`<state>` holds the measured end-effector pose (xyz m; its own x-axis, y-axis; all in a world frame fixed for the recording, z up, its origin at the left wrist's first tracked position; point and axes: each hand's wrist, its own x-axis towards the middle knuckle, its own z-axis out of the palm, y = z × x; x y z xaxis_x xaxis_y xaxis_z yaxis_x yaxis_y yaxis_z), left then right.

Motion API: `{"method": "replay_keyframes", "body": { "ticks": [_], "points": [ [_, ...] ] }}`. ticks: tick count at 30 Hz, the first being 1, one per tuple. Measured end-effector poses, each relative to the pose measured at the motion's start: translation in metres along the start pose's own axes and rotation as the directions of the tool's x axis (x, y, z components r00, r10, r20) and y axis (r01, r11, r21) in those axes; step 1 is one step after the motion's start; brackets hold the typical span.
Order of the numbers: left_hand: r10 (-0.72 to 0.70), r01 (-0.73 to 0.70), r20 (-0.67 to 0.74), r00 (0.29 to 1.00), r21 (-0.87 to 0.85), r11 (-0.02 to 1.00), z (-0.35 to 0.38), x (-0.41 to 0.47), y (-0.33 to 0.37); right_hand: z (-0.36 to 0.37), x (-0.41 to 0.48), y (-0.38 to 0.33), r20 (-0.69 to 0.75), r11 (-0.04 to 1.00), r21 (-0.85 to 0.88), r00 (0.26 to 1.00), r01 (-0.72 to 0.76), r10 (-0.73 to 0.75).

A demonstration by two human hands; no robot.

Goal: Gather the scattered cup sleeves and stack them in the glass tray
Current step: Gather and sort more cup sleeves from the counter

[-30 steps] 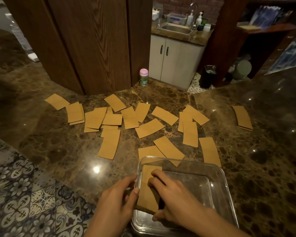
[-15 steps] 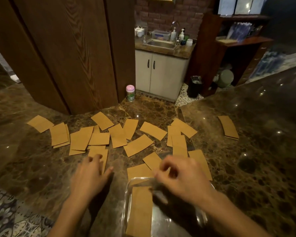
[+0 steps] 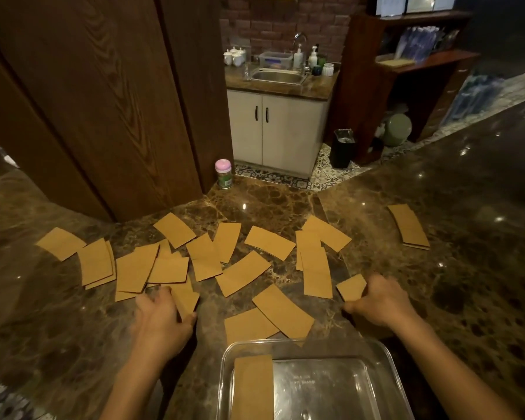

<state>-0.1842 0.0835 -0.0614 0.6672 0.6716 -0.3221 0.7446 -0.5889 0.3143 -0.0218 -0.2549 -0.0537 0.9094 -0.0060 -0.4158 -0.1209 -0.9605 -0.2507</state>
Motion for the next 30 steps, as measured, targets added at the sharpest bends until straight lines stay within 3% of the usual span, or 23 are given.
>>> {"method": "replay_keyframes", "body": {
  "ticks": [3,6,10,15,20,26,30],
  "points": [
    [0.064,-0.061,0.026,0.998,-0.092,0.994,-0.010,-0.009,0.009,-0.014,-0.002,-0.002,0.015,0.990,0.140,1.000,0.025,-0.028],
    [0.225,-0.218,0.030,0.974,-0.142,0.965,-0.016,0.003,0.040,-0.027,0.001,-0.028,-0.017,0.951,0.299,0.997,0.079,-0.078],
    [0.435,-0.432,0.040,0.900,-0.070,0.899,-0.002,0.039,0.095,-0.008,0.031,-0.076,0.002,0.966,0.256,0.999,0.033,-0.034],
    [0.448,-0.461,0.126,0.885,0.119,0.879,0.024,0.068,0.123,0.017,0.046,-0.109,-0.061,0.990,0.122,0.995,-0.071,0.079],
    [0.408,-0.435,0.188,0.893,0.131,0.891,0.032,0.074,0.126,0.018,0.047,-0.109,-0.057,0.975,0.204,0.994,-0.084,0.098],
    [0.536,-0.542,0.079,0.840,0.118,0.832,0.017,0.051,0.108,0.009,0.029,-0.089,-0.049,0.962,0.235,0.990,0.137,-0.129],
    [0.590,-0.605,0.161,0.791,0.062,0.794,0.006,0.032,0.083,0.010,-0.005,-0.082,0.146,0.946,0.164,0.942,0.279,-0.304]
  ]
}}
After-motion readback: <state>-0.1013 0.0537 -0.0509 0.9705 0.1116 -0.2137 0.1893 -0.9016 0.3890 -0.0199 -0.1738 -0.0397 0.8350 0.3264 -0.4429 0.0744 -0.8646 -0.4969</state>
